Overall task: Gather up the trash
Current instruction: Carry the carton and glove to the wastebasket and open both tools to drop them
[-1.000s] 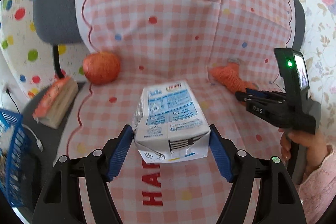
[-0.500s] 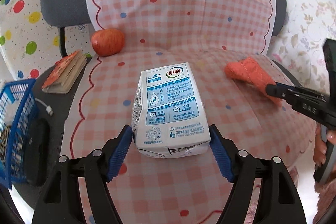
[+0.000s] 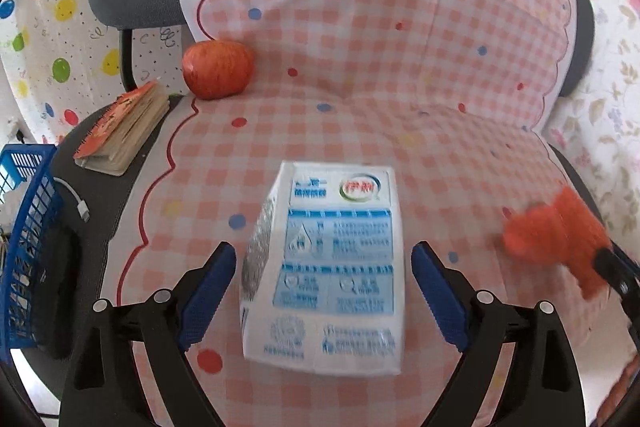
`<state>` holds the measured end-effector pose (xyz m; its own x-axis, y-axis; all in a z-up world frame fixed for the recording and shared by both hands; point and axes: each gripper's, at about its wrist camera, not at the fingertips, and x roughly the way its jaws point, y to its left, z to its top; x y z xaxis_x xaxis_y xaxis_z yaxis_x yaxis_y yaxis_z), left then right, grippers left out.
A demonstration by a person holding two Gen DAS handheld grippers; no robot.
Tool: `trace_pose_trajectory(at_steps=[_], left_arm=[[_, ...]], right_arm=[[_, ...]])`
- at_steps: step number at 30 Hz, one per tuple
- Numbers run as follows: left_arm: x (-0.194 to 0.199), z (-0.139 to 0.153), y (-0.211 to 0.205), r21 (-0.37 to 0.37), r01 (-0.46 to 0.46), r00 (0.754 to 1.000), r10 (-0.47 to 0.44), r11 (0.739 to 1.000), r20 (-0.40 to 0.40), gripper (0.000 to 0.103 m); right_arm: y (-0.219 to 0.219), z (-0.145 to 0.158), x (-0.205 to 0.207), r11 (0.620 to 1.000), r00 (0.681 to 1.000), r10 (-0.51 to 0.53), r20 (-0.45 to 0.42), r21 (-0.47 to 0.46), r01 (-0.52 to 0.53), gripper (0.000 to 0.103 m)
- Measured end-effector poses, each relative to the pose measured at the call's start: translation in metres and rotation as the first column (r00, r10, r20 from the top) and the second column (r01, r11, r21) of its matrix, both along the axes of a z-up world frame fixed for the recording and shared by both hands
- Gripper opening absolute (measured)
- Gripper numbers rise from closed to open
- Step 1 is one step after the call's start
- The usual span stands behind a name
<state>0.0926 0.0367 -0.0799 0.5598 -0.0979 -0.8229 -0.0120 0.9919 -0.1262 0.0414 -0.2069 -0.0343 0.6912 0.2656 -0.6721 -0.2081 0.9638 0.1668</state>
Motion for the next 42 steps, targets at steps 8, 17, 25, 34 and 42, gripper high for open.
trace_pose_trajectory(at_steps=[8,17,25,34,42], left_arm=[[-0.043,0.022,-0.03,0.097,0.052,0.996,-0.059,0.994,0.069,0.079],[-0.11,0.076,-0.085,0.09,0.152,0.969,-0.167,0.984,0.183,0.079],[-0.152,0.087,-0.117,0.083,0.211,0.945,-0.225,0.974,0.238,0.079],[-0.19,0.076,-0.167,0.066,0.368,0.895,-0.373,0.927,0.245,0.079],[-0.222,0.056,-0.208,0.042,0.514,0.829,-0.509,0.857,0.232,0.079]], right_arm=[[-0.021,0.01,-0.034,0.998,0.999,-0.024,0.033,0.053,0.023,0.014],[-0.046,0.031,-0.076,0.994,0.994,-0.071,0.083,0.089,0.063,0.013],[-0.087,0.036,-0.131,0.985,0.985,-0.142,0.094,0.113,0.131,0.014],[-0.133,0.034,-0.201,0.956,0.952,-0.29,0.095,0.086,0.282,0.014],[-0.154,0.011,-0.254,0.915,0.914,-0.402,0.05,0.061,0.399,0.014]])
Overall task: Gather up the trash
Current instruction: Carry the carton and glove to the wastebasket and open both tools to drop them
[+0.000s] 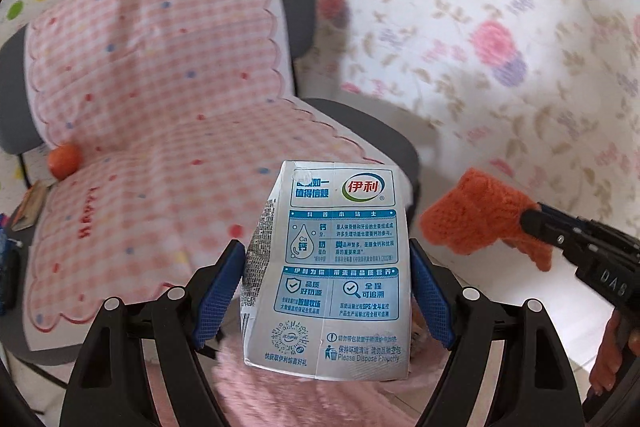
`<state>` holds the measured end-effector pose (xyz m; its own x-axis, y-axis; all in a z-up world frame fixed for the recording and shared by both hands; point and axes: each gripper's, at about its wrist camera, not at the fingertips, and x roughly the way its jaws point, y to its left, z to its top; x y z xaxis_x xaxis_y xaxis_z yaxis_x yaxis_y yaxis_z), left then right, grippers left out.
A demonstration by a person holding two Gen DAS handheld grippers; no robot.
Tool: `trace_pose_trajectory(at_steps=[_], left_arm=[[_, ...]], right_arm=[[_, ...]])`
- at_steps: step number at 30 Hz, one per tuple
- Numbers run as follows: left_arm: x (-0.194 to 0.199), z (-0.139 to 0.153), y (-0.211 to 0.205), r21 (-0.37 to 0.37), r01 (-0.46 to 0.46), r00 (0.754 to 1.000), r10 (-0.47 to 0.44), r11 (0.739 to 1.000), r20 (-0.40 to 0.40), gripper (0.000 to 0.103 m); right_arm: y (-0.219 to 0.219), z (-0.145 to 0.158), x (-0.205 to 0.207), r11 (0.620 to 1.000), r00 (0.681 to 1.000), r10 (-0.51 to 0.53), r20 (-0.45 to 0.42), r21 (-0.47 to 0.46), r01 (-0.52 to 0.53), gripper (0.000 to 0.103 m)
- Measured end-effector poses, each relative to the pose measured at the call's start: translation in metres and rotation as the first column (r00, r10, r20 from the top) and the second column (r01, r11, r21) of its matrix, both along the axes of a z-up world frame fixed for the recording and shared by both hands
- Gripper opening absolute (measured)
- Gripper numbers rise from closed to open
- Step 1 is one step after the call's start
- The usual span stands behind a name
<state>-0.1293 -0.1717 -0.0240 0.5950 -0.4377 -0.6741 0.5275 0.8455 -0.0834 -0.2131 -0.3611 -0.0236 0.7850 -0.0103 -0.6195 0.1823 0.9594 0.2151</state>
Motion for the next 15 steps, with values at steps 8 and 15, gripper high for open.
trace_pose_trajectory(at_steps=[8,15], left_arm=[[-0.013,-0.026,-0.037,-0.015,0.108,0.992,-0.109,0.994,-0.066,0.08],[0.004,-0.029,-0.065,-0.036,0.143,0.982,-0.146,0.989,-0.12,0.081]], right_arm=[[-0.014,-0.035,-0.022,0.998,0.994,-0.066,-0.082,-0.017,0.064,0.014],[-0.026,-0.044,-0.019,0.998,0.993,-0.069,-0.099,-0.006,0.069,0.014]])
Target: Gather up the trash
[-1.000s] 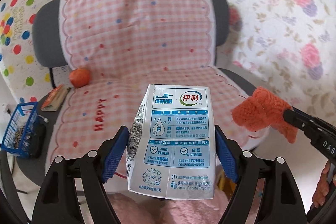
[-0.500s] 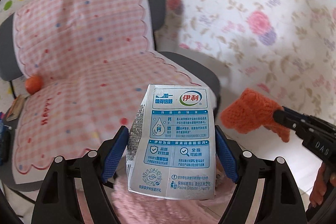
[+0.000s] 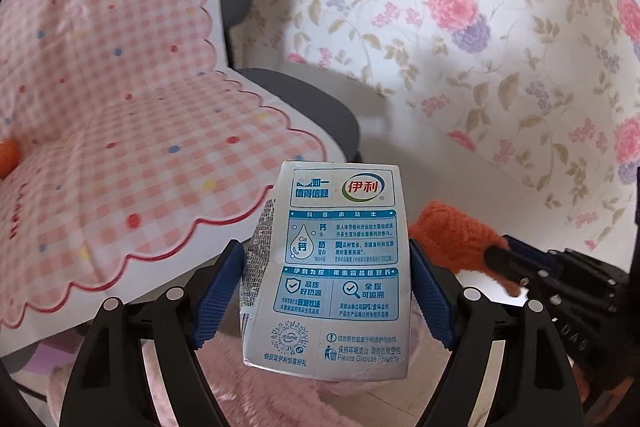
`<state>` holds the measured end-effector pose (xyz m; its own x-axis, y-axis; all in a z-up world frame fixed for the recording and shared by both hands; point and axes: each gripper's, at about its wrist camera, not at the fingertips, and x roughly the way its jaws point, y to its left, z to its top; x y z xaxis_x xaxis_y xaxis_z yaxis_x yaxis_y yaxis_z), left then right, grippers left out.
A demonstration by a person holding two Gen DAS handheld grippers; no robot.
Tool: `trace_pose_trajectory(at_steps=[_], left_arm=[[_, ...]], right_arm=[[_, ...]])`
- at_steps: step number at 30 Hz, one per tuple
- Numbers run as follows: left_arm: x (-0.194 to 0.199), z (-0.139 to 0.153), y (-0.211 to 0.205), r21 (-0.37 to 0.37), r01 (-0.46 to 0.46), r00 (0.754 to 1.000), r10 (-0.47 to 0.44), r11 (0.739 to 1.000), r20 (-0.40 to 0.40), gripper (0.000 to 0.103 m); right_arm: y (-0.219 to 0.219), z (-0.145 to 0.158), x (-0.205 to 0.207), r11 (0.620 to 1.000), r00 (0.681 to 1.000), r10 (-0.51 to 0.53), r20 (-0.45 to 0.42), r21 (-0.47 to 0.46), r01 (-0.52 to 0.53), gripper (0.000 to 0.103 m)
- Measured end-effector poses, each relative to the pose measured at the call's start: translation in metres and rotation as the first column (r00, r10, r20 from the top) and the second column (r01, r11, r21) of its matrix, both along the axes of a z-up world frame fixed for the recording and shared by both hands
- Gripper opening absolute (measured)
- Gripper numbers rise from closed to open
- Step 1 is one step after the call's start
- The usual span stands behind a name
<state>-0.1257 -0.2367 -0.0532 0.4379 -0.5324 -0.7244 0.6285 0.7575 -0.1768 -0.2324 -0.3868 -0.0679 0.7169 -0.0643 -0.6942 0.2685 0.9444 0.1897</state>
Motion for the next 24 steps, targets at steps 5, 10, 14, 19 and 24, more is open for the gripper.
trace_pose_trajectory(at_steps=[5,10,14,19,24], left_arm=[[0.003,0.004,-0.007,-0.029,0.019,1.0,-0.02,0.999,-0.021,0.087],[0.005,0.011,0.007,-0.046,-0.022,1.0,0.021,0.999,-0.01,0.088],[0.004,0.012,0.018,0.006,-0.072,0.997,0.072,0.997,0.022,0.088],[0.002,0.019,0.033,0.02,-0.105,0.994,0.105,0.994,0.011,0.088],[-0.003,0.042,0.051,0.034,-0.142,0.988,0.139,0.989,0.07,0.089]], right_arm=[[-0.006,-0.001,0.001,1.0,1.0,-0.012,0.011,-0.008,0.012,0.057],[-0.018,0.001,-0.007,0.998,0.998,-0.061,0.019,-0.006,0.061,0.057],[-0.026,0.008,-0.015,0.996,0.995,-0.092,0.035,-0.001,0.093,0.058],[-0.02,0.019,-0.015,0.997,0.997,-0.072,0.039,-0.024,0.073,0.073],[-0.006,0.035,-0.006,0.997,1.0,-0.01,0.022,-0.081,0.012,0.085]])
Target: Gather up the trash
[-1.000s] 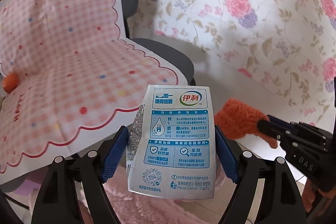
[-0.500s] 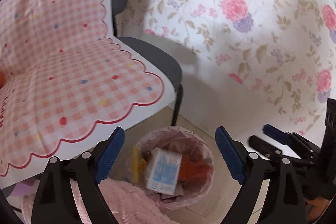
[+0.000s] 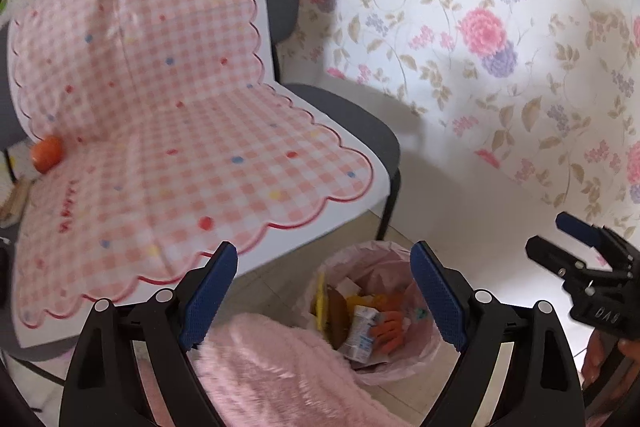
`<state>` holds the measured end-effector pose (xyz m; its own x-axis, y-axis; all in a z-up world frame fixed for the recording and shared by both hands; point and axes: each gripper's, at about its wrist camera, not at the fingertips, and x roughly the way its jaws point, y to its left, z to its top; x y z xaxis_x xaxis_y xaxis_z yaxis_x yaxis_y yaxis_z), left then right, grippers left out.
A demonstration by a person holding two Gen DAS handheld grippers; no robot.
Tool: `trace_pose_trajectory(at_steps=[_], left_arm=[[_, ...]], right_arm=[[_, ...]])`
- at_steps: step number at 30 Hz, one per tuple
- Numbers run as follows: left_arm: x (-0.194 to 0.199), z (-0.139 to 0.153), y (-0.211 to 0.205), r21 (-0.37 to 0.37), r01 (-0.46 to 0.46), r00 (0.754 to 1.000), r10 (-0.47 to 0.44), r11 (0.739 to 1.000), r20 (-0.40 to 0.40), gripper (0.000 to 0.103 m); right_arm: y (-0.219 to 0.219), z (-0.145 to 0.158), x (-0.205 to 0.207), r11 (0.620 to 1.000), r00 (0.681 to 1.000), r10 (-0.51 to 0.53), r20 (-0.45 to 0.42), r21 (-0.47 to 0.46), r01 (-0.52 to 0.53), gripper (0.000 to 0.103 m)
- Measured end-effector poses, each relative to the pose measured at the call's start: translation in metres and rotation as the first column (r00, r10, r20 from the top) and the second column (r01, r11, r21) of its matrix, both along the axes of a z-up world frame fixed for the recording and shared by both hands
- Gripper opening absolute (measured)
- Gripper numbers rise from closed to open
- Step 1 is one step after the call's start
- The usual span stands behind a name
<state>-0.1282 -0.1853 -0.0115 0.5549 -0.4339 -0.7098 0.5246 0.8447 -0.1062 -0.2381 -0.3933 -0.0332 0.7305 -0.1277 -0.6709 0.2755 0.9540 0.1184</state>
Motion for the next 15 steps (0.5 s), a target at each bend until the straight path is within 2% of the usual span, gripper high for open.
trace_pose_trajectory(at_steps=[3,9,12,15], left_arm=[[-0.003,0.018,0.02,0.012,-0.054,0.997,0.053,0.998,0.048,0.089],[-0.001,0.046,0.063,0.053,-0.212,0.972,0.205,0.976,0.11,0.092],[-0.001,0.051,0.079,0.102,-0.246,0.965,0.234,0.964,0.115,0.094],[-0.007,0.055,0.093,0.125,-0.276,0.956,0.259,0.953,0.139,0.096]], right_arm=[[0.004,0.017,0.004,0.999,0.999,0.019,0.037,0.032,-0.021,0.097],[0.04,0.043,0.025,0.991,0.99,0.131,0.057,0.005,-0.132,0.097],[0.064,0.053,0.037,0.972,0.971,0.231,0.061,0.026,-0.232,0.097],[0.086,0.063,0.047,0.955,0.953,0.295,0.065,0.0,-0.295,0.097]])
